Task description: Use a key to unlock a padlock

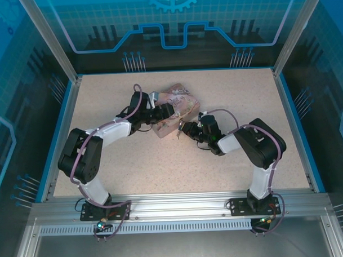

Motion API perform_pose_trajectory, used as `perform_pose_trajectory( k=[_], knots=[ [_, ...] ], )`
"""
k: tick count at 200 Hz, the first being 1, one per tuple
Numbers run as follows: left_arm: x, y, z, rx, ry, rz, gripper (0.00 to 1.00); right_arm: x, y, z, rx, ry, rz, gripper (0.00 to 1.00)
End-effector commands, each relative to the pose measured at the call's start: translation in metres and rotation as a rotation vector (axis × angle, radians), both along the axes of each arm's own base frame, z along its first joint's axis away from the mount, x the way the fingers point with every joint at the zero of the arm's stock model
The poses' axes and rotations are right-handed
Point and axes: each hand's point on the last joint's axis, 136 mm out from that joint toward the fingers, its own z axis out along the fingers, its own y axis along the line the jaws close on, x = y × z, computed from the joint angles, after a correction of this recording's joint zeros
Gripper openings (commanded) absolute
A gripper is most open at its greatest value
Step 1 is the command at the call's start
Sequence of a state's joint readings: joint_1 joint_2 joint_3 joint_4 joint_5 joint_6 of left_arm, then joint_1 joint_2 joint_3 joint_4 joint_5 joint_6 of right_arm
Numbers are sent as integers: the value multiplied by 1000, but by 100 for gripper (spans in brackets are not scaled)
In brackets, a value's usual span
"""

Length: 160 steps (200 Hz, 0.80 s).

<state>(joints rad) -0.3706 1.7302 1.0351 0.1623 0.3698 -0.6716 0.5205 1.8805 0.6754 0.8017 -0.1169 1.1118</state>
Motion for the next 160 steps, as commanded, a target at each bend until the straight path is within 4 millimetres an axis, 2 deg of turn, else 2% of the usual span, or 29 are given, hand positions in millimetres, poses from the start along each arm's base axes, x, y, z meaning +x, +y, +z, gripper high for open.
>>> perform_pose_trajectory(
  k=[1, 54, 89, 109, 160],
  knots=[
    [-32, 14, -60, 101, 206, 19, 70, -1, -3, -17, -11, 16, 8, 21],
    [-31, 14, -61, 94, 211, 23, 70, -1, -3, -22, -25, -10, 19, 31],
    [-31, 14, -60, 95, 210, 24, 70, -5, -22, -28, -57, -2, -24, 36],
    [-31, 14, -59, 95, 207, 24, 70, -5, -27, -28, -68, -5, -12, 36],
    [-31, 13, -58, 93, 205, 23, 70, -4, -20, -39, -45, 25, 22, 31]
  ],
)
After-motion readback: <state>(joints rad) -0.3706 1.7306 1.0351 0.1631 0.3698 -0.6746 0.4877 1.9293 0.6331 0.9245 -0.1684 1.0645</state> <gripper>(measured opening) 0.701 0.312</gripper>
